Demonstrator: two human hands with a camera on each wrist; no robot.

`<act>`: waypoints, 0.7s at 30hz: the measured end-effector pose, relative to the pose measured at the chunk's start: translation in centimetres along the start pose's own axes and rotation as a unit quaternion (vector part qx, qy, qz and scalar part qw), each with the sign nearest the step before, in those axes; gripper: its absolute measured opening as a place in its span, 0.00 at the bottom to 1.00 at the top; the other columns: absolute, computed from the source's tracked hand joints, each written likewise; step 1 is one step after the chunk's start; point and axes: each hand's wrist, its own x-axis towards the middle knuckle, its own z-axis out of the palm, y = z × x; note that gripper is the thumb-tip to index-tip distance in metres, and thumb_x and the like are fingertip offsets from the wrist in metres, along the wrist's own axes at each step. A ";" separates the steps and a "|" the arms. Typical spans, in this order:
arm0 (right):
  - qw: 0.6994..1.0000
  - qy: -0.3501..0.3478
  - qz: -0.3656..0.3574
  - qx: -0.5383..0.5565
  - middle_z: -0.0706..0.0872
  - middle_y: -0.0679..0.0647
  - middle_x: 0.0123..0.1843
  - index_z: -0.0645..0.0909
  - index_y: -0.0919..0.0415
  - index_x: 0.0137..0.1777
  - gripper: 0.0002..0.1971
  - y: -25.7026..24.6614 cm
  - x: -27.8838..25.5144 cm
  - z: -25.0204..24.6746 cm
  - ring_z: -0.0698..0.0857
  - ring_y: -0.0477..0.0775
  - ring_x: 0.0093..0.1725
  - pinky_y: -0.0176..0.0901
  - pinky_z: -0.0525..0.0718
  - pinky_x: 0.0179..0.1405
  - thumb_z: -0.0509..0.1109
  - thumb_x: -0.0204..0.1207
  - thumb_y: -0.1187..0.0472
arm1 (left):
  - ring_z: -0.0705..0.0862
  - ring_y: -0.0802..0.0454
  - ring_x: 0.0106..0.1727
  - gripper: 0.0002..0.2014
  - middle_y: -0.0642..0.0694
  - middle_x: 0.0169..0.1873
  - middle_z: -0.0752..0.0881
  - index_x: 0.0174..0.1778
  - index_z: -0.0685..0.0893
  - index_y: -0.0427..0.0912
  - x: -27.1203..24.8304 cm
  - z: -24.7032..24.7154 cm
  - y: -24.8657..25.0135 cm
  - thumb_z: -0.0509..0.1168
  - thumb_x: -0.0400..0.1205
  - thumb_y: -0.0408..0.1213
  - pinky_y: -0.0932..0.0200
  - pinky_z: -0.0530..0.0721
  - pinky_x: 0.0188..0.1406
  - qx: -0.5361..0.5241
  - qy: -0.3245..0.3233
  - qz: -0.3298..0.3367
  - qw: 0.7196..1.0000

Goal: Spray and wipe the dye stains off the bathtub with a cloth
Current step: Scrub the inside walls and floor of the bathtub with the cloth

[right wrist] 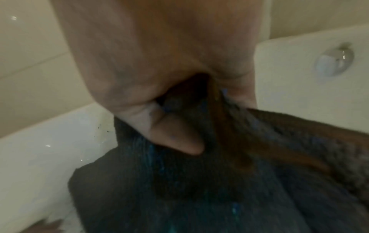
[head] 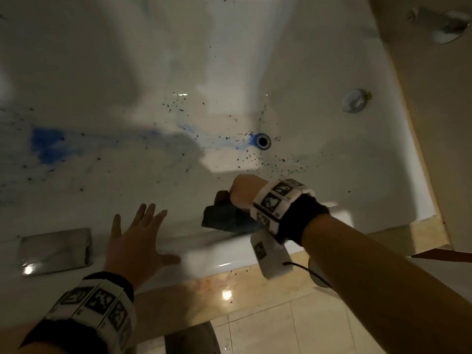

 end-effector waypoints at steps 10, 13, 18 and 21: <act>0.987 -0.023 0.035 -0.153 0.80 0.50 0.37 0.76 0.56 0.39 0.20 0.2 -1.4 3.1 0.81 0.53 0.40 0.49 0.83 0.50 0.62 0.75 0.37 | 0.41 0.49 0.83 0.50 0.49 0.83 0.44 0.82 0.44 0.52 -0.8 -1.4 -10.7 0.63 0.71 0.68 0.39 0.41 0.79 -0.005 -0.016 -0.109 0.994; 0.978 -0.045 0.012 -0.203 0.76 0.50 0.33 0.69 0.56 0.31 0.17 -2.6 -1.2 3.4 0.80 0.53 0.39 0.45 0.81 0.45 0.64 0.76 0.47 | 0.43 0.51 0.83 0.43 0.51 0.82 0.50 0.81 0.52 0.55 -1.4 -0.9 -13.0 0.63 0.74 0.64 0.39 0.42 0.80 -0.059 -0.009 -0.122 0.991; 0.971 -0.037 -0.064 -0.225 0.75 0.49 0.31 0.68 0.54 0.29 0.17 -9.1 -1.0 5.0 0.78 0.49 0.32 0.44 0.83 0.42 0.62 0.78 0.50 | 0.44 0.53 0.83 0.39 0.54 0.82 0.52 0.79 0.59 0.57 -1.6 0.0 -14.5 0.70 0.74 0.55 0.38 0.50 0.80 -0.175 0.021 -0.100 0.979; 0.970 -0.038 -0.123 -0.208 0.78 0.50 0.31 0.70 0.54 0.29 0.16 -13.8 -0.1 6.1 0.81 0.52 0.34 0.46 0.85 0.42 0.61 0.78 0.50 | 0.43 0.52 0.83 0.38 0.52 0.82 0.54 0.78 0.64 0.53 -1.3 0.2 -14.5 0.74 0.74 0.44 0.46 0.56 0.79 -0.212 0.041 -0.090 0.972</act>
